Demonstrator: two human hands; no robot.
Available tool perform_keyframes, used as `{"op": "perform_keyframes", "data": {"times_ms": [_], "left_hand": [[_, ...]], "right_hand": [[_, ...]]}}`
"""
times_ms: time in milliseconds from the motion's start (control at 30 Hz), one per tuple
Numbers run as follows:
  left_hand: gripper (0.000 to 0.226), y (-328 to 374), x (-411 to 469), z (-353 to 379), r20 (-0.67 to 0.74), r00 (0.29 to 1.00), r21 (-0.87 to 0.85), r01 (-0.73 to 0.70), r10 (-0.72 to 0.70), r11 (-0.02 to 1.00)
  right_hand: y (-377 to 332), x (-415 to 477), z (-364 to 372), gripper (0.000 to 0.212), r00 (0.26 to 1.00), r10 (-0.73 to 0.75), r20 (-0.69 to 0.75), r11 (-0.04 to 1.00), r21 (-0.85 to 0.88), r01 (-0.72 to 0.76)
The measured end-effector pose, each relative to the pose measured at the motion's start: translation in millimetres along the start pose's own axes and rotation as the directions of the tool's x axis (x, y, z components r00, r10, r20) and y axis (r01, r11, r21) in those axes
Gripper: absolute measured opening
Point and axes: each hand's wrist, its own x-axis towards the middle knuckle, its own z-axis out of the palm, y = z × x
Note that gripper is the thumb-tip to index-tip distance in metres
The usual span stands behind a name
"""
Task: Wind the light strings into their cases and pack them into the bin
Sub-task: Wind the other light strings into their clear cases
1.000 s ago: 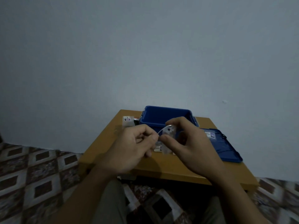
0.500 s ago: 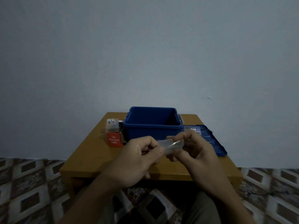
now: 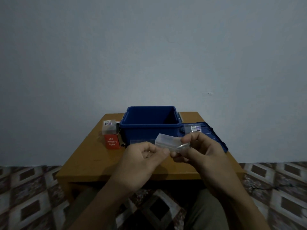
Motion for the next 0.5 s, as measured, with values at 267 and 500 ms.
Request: {"op": "perform_keyframes", "data": {"times_ms": [267,500], "left_hand": [[0.017,2.2,0.6,4.1,-0.046,0.999,-0.124,-0.029,0.024,0.992],[0.019,-1.2,-0.7,1.6,-0.038,0.997,-0.030,-0.070,0.069,0.997]], "right_hand": [[-4.0,0.4,1.7,0.010,0.991,0.120,0.051,0.968,0.218,-0.128],[-4.3,2.0,1.9,0.018,0.987,0.156,0.044,0.967,0.194,-0.162]]}}
